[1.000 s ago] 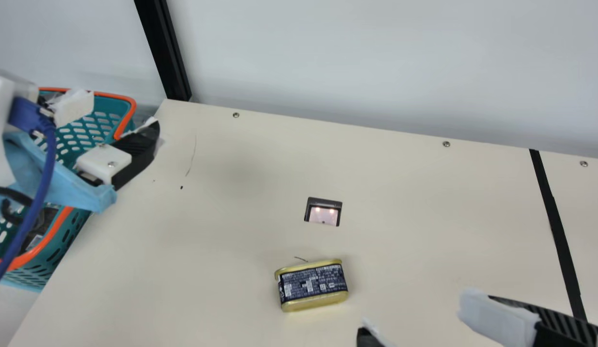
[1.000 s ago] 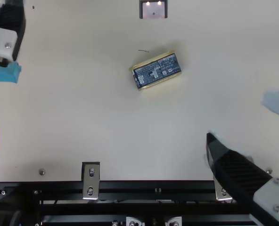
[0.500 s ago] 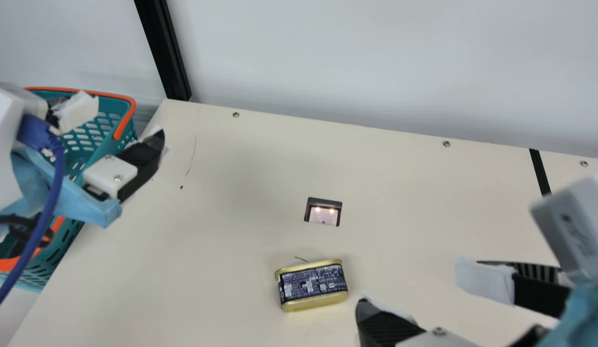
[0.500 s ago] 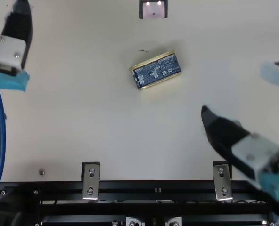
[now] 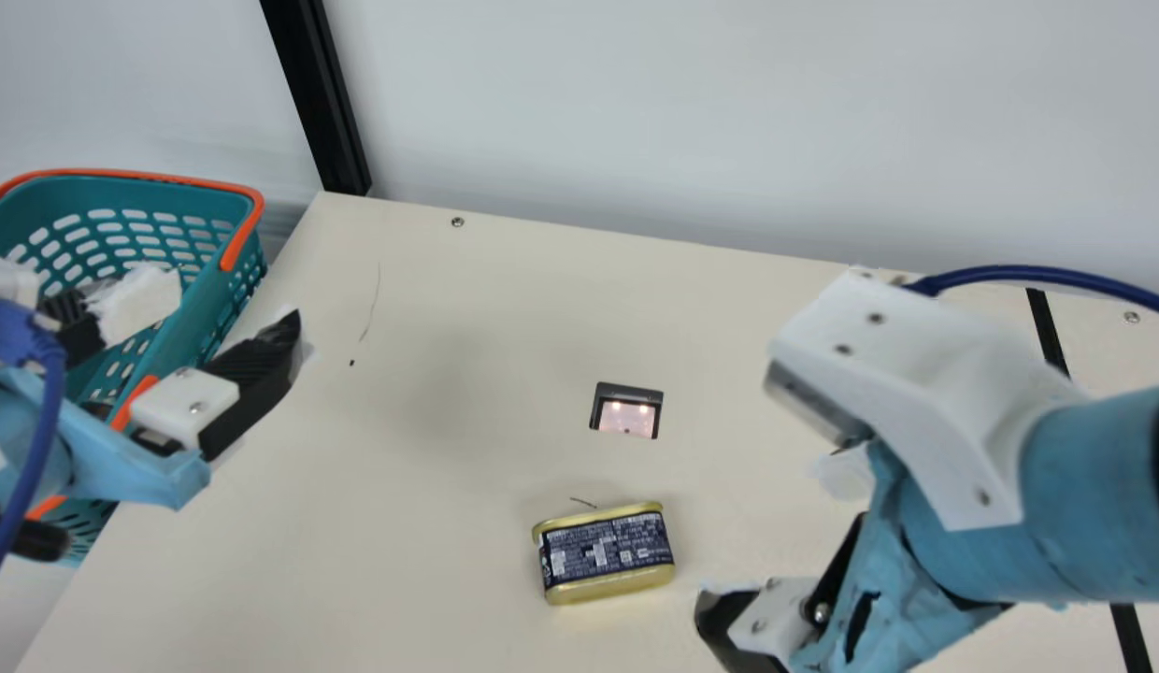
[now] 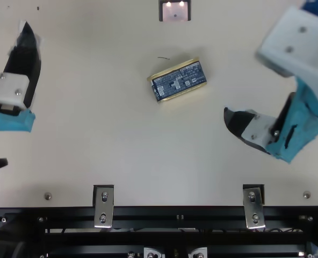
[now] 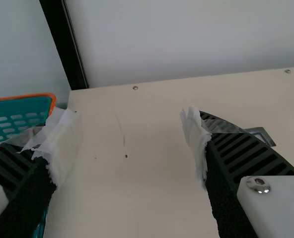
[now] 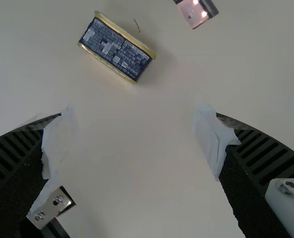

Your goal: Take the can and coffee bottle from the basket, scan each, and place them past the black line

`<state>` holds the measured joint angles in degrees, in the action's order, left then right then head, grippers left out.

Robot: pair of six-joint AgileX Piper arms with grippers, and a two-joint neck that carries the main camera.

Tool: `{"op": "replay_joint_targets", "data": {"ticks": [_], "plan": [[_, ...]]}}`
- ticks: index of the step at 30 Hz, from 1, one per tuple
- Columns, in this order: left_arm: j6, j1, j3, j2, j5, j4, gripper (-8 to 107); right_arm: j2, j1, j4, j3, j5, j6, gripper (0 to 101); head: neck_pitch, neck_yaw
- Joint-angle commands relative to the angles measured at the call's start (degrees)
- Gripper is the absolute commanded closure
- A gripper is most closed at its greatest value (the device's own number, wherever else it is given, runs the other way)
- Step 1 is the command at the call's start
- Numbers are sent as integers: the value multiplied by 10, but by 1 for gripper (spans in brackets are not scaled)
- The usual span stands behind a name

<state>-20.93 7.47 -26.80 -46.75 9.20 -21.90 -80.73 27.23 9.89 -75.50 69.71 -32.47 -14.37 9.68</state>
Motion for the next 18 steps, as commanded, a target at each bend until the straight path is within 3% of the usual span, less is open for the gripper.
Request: {"op": "replay_joint_targets", "data": {"ticks": [1, 11, 18], "plan": [[12, -2, 7, 13, 3, 7, 9, -18, 5, -2, -2, 2, -63, 0, -6, 0], [31, -16, 24, 39, 6, 25, 9, -68, 54, -39, -32, 2, -178, 0, -6, 0], [30, -16, 24, 39, 5, 25, 9, -101, 101, -71, -43, -28, -235, 0, -6, 0]]}}
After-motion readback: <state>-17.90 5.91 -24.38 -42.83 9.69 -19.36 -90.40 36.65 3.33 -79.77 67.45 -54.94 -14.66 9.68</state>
